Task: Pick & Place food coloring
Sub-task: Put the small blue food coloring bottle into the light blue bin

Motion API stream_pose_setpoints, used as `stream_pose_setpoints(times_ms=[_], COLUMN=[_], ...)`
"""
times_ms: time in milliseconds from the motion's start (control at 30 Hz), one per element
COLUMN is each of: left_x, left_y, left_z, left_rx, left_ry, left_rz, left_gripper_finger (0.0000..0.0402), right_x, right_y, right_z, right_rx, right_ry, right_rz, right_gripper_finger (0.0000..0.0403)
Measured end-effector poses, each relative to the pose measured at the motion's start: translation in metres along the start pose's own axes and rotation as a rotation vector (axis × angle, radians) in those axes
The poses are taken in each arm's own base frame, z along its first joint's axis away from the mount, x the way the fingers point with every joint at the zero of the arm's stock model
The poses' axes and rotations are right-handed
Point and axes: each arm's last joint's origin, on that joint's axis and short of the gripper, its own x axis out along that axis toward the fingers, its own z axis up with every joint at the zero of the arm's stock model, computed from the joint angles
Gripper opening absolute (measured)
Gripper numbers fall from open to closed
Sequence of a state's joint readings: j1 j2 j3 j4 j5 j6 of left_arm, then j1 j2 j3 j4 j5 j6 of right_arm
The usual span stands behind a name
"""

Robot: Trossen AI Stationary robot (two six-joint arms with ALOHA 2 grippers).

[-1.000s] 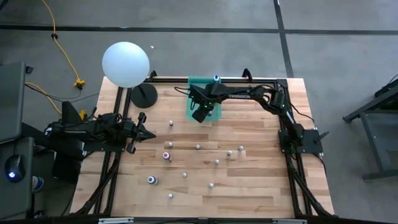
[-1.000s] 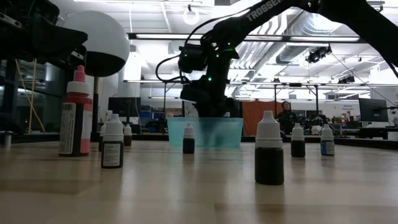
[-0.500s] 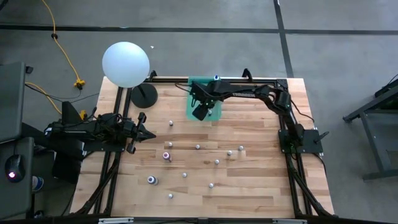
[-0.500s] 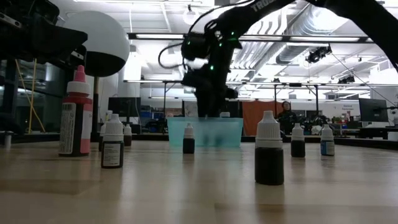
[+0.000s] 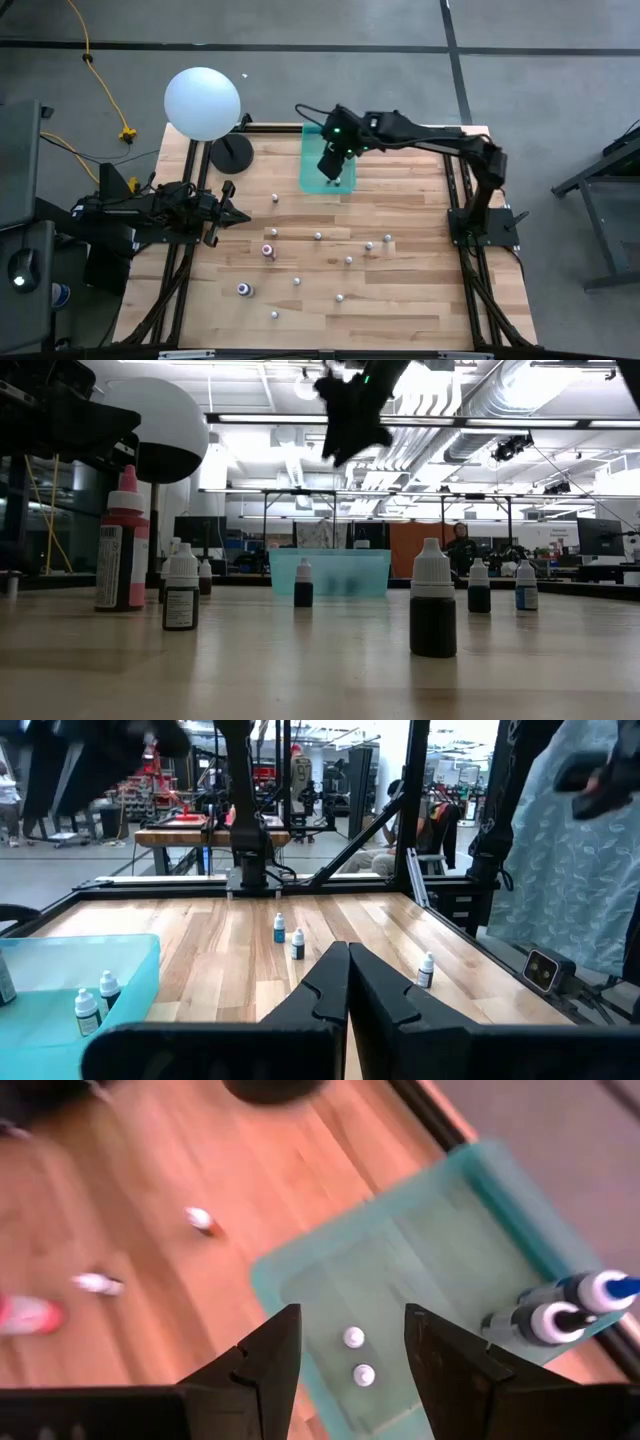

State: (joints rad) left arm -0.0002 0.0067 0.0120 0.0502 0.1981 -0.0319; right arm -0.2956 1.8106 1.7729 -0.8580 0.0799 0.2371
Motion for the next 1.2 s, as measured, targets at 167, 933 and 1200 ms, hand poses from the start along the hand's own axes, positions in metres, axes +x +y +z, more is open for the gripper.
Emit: stream_pose_setpoints(times_ms=[167, 933, 1200], left_x=[0.0, 0.0, 0.0], left_y=[0.0, 0.0, 0.0], left_z=[0.0, 0.0, 0.0], left_rx=[0.0, 0.0, 0.0], left_ry=[0.0, 0.0, 0.0], left_rz=[0.0, 0.0, 0.0], left_gripper_finger=[0.0001, 0.0001, 0.0001], right_x=[-0.04, -0.085, -0.118], right_y=[0.015, 0.049, 0.04], right_z=[-0.001, -0.06, -0.09], right_rx=[-0.059, -0.281, -0.234], right_ry=[-0.082, 0.312, 0.498], right_rz=[0.03, 0.154, 0.019], right_gripper_finger=[0.0168, 0.0167, 0.0168])
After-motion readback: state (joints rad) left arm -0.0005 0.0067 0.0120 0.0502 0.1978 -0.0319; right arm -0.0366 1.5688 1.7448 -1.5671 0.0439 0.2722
